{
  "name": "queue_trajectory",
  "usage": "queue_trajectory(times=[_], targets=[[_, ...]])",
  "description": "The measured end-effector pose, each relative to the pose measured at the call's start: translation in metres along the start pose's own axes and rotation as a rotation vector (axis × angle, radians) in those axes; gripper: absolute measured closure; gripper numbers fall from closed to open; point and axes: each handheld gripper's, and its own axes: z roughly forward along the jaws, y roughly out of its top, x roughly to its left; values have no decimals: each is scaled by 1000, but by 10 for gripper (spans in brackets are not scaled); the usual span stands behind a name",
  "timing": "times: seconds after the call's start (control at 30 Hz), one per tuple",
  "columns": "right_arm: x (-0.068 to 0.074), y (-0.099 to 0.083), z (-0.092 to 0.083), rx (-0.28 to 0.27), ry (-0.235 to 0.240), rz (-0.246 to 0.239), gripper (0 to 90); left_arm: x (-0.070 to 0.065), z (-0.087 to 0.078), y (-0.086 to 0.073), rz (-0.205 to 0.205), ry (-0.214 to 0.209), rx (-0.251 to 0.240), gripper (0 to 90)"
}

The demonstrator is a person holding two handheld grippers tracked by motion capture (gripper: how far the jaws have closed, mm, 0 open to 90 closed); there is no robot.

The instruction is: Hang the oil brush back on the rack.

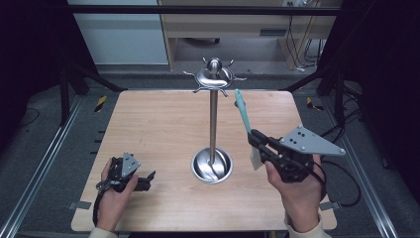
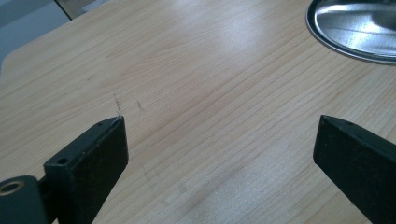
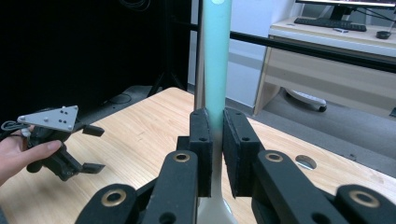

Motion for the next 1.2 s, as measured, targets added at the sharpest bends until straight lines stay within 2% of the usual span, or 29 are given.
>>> queue_trajectory(times=[0.17, 0.43, 1.2], targets=[[4, 1, -3, -12, -5, -6, 828, 0, 0, 0, 2, -1, 0, 27], [12, 3, -1, -13, 13, -18, 828, 0, 0, 0, 5, -2, 2, 28], [16, 2, 8, 13, 7, -20, 827, -1, 1, 0, 5, -5, 4, 27]])
